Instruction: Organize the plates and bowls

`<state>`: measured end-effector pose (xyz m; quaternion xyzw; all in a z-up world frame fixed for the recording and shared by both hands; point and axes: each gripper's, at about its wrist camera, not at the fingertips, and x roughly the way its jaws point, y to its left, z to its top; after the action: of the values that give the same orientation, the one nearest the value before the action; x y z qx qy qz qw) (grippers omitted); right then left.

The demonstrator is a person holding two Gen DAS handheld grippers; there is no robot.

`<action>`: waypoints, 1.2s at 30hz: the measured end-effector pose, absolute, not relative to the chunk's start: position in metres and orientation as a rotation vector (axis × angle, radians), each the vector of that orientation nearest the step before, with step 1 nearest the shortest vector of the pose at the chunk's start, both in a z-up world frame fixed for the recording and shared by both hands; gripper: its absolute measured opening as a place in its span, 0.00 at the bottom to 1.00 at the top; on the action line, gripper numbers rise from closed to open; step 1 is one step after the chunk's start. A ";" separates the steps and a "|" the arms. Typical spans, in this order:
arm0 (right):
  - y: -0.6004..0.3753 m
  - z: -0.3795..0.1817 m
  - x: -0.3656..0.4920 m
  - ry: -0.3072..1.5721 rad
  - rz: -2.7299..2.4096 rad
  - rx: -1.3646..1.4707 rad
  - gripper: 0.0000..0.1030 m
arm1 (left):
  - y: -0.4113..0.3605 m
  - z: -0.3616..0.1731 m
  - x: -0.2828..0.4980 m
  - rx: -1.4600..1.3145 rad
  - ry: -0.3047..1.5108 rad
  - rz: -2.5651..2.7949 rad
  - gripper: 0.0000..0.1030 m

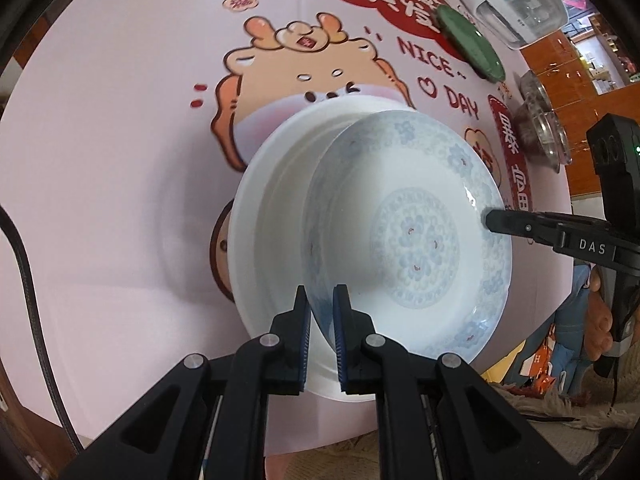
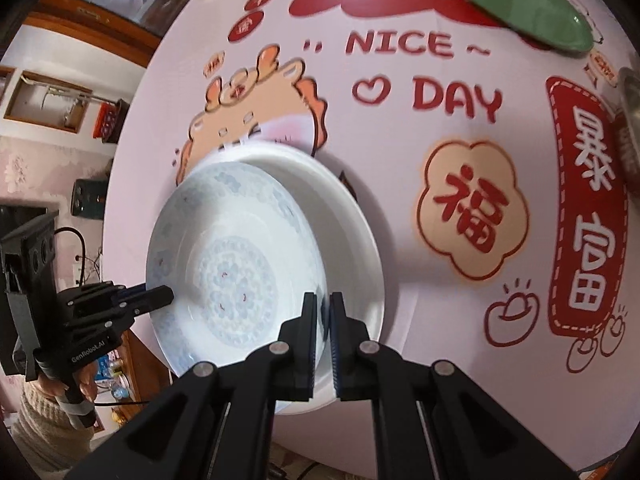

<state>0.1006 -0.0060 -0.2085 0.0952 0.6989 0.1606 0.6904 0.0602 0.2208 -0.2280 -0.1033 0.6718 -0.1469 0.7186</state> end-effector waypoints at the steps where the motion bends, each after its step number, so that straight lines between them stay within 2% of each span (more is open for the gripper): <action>1: -0.005 -0.211 0.100 1.568 0.361 0.210 0.06 | 0.222 -0.230 0.060 -0.229 1.487 -0.321 0.08; 10: 0.003 -0.226 0.097 1.602 0.363 0.195 0.06 | 0.225 -0.238 0.065 -0.212 1.494 -0.290 0.08; 32: 0.007 -0.224 0.095 1.592 0.356 0.126 0.07 | 0.220 -0.242 0.064 -0.170 1.499 -0.286 0.08; 36: 0.011 -0.223 0.095 1.592 0.350 0.101 0.09 | 0.217 -0.241 0.065 -0.161 1.505 -0.288 0.12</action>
<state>0.0946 0.0107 -0.2232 0.0449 0.7106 0.1563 0.6846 0.0651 0.2171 -0.2410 -0.0726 0.6802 -0.1301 0.7178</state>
